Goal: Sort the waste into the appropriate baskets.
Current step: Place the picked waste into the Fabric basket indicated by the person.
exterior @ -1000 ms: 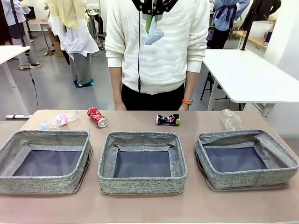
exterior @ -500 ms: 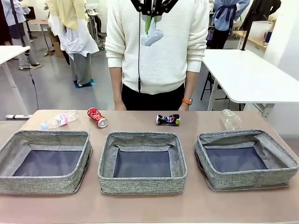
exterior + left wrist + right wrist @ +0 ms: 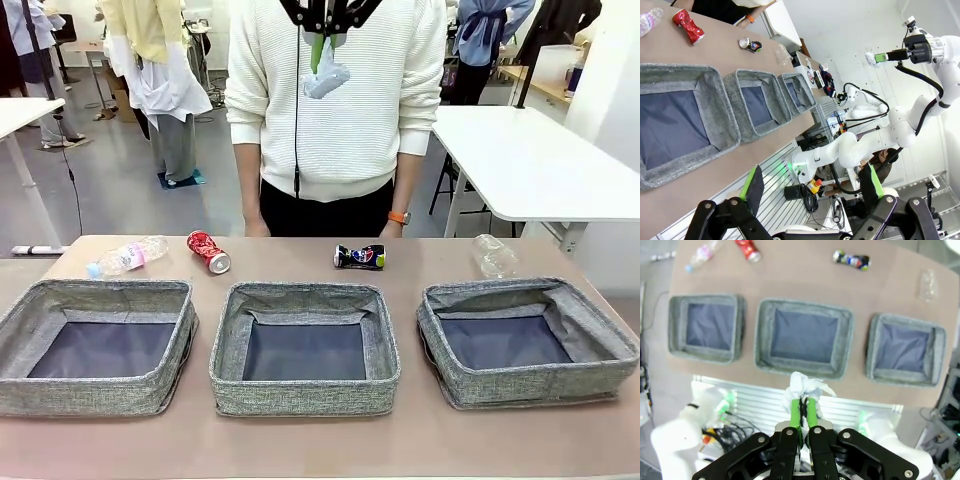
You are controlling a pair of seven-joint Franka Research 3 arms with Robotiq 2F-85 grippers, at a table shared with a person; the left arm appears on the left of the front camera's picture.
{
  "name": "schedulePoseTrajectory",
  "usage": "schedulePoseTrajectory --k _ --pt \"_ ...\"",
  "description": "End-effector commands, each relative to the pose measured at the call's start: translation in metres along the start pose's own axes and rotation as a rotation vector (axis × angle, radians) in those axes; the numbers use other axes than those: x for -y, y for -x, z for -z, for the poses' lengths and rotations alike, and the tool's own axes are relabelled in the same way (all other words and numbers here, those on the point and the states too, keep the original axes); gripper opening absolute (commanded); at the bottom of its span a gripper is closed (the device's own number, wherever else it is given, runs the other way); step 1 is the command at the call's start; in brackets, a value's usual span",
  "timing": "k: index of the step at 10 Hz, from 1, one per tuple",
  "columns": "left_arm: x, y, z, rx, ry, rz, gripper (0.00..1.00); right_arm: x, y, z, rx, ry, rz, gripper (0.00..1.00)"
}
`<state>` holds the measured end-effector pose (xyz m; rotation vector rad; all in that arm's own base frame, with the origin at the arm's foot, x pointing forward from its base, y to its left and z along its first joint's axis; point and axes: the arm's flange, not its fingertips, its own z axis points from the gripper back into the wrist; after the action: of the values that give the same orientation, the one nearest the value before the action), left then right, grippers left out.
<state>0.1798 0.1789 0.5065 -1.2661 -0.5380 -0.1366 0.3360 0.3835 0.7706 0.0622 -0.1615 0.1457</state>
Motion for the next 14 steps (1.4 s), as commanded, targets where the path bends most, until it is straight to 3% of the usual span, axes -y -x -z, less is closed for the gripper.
schedulePoseTrajectory --k 1,14 --pt "0.0024 -0.0020 0.0002 0.009 0.015 0.017 1.00 0.0008 0.0000 -0.0012 0.002 0.000 -0.010 0.04" --pt "0.0024 -0.0020 0.0002 0.009 0.015 0.017 1.00 0.0008 0.0000 -0.0012 0.002 0.000 -0.010 0.04"
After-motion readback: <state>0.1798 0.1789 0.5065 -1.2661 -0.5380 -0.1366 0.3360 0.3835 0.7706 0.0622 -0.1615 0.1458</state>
